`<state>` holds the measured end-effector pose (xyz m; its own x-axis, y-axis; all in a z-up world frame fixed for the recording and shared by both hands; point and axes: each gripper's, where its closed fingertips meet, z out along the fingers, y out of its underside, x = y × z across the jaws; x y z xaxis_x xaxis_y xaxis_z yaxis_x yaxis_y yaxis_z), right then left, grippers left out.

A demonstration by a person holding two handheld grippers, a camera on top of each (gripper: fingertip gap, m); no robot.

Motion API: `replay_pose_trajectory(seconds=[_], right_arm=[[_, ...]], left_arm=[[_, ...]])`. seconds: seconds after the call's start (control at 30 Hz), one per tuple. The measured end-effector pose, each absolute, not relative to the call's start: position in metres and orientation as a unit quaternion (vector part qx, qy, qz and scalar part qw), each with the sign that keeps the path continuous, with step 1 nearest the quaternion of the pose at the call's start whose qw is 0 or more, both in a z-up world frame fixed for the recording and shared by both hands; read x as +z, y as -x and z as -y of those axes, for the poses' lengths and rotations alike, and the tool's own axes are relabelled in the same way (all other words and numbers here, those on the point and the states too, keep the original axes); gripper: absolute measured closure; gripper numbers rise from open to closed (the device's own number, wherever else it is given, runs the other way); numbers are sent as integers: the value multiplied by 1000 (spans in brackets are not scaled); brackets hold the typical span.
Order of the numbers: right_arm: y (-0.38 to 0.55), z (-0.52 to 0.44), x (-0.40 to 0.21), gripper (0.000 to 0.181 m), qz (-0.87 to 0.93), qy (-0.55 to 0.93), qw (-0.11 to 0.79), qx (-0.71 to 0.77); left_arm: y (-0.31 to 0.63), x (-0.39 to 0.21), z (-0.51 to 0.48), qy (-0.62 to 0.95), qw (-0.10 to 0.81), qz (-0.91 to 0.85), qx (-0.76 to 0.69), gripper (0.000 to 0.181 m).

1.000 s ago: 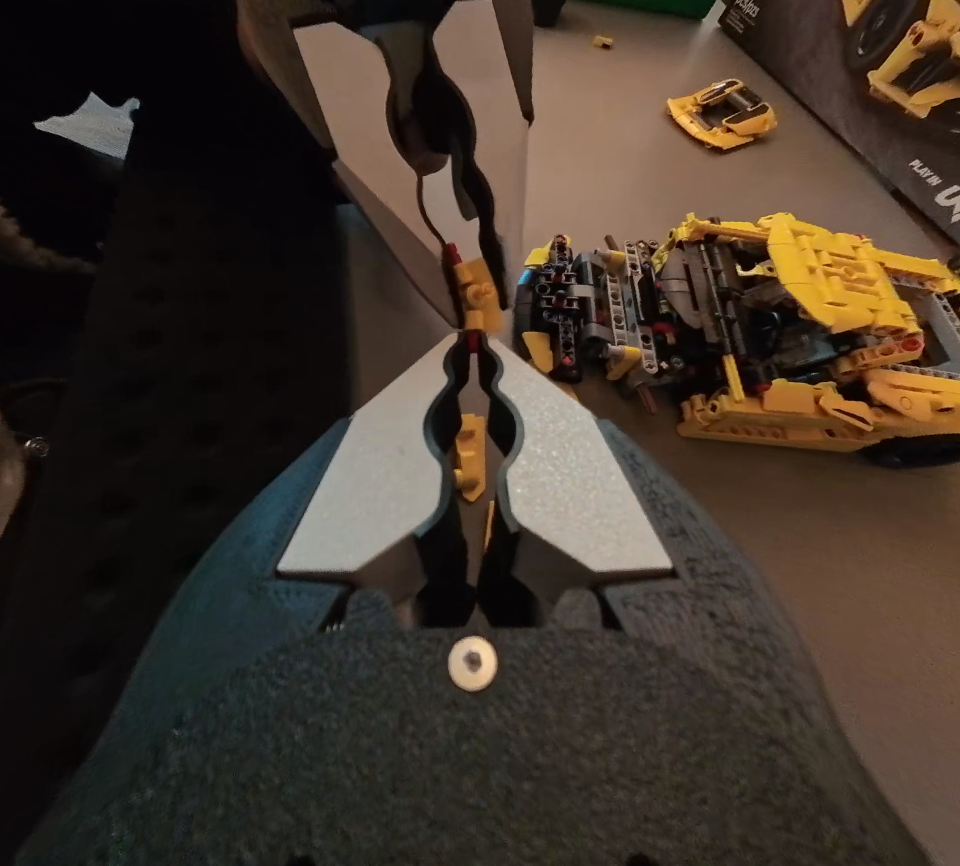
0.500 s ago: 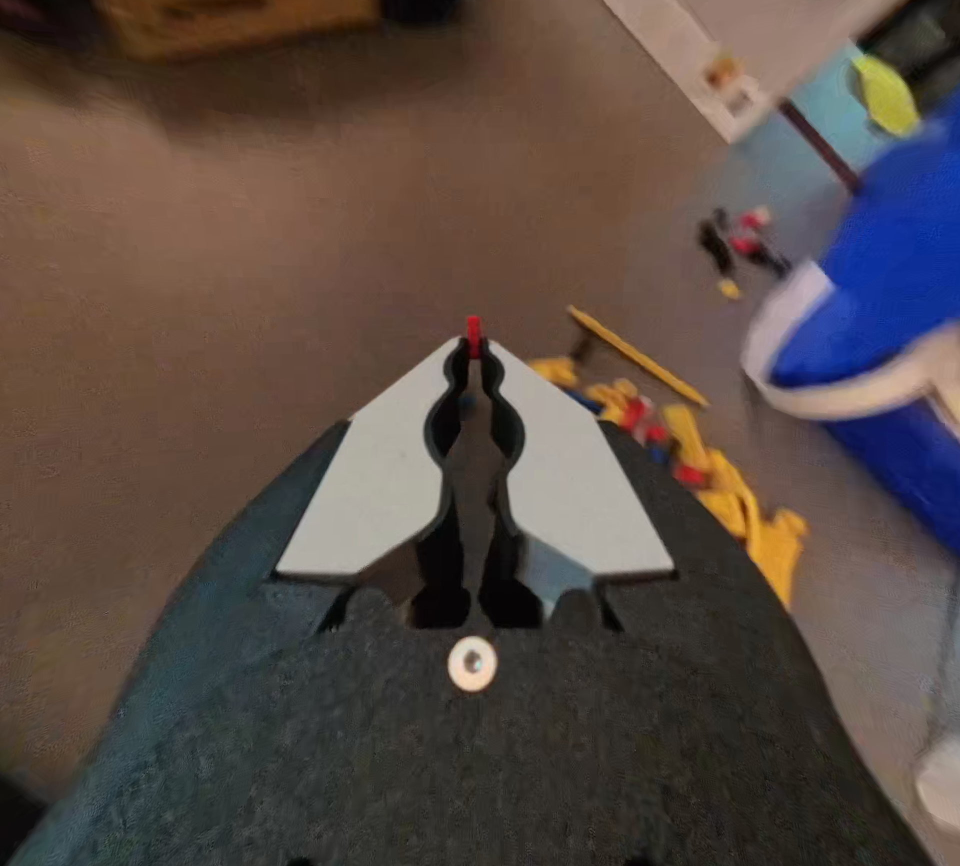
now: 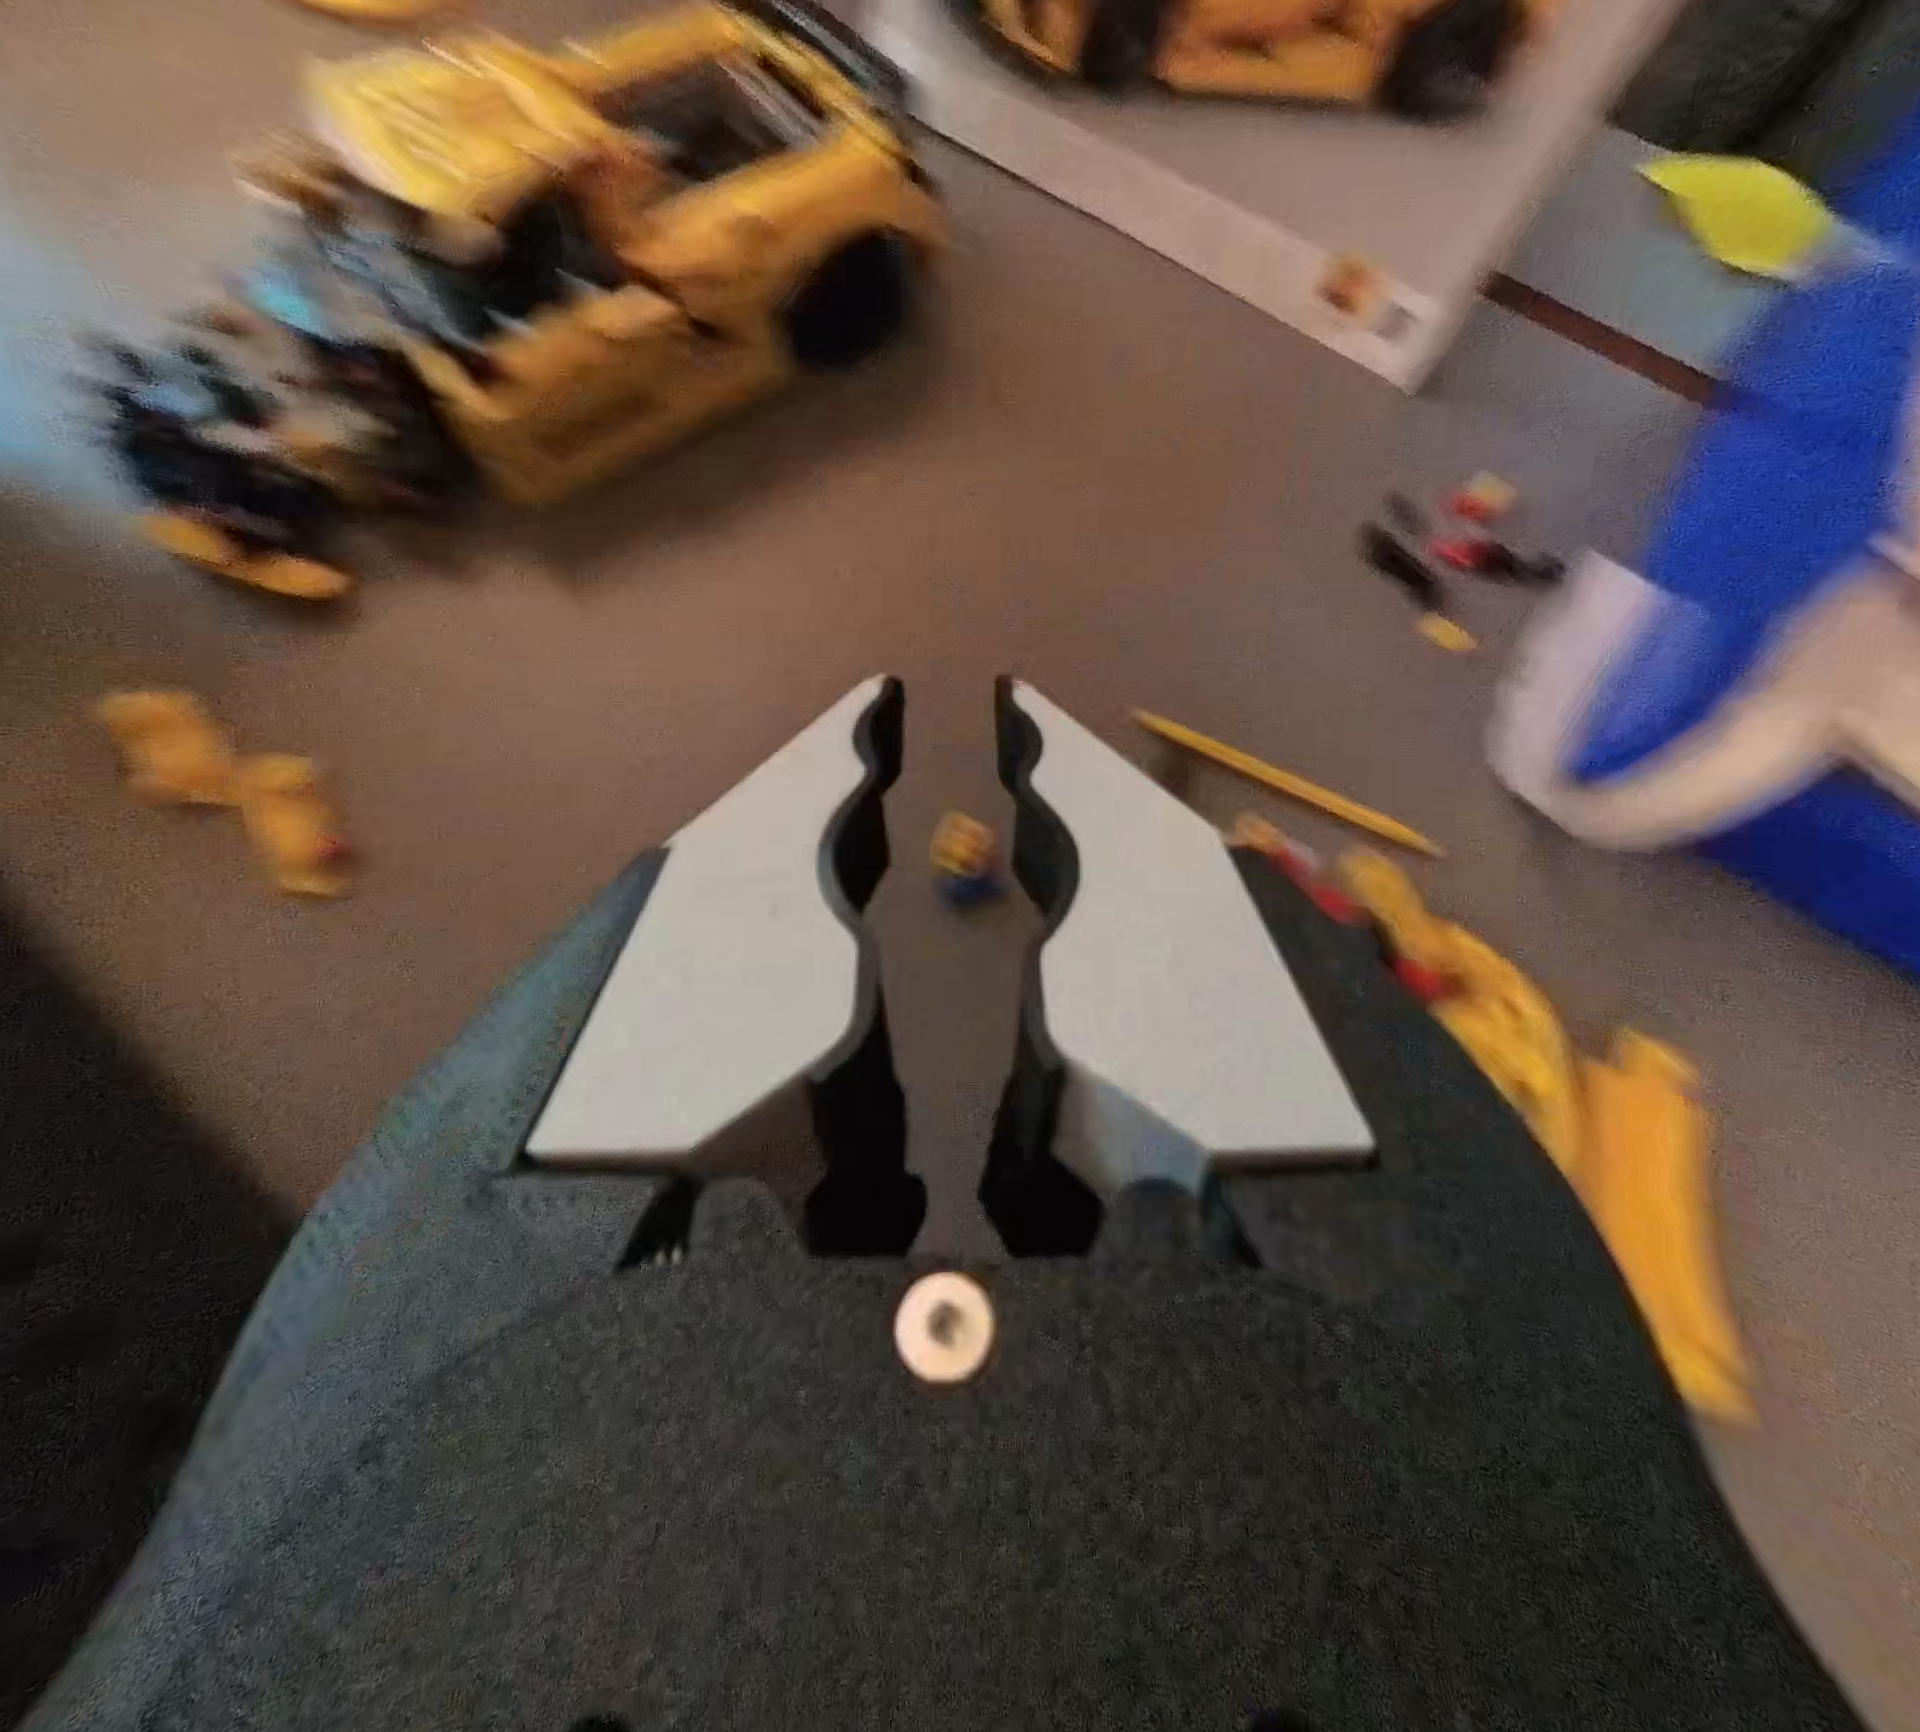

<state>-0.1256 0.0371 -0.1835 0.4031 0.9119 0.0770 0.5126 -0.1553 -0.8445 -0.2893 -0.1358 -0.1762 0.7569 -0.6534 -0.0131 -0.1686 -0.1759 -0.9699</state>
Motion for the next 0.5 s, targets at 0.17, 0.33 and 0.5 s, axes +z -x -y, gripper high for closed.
replay_pose_trajectory(seconds=[0.17,0.33,0.5], right_arm=[[248,116,-155,149,458,607,226,609],[261,152,-157,142,373,580,17,724],[261,158,-154,148,347,566,-34,747]], left_arm=[[273,-171,142,689,619,-359,-116,164],[264,-158,150,635,660,-392,-87,164],[259,-163,150,637,651,-404,-85,164]])
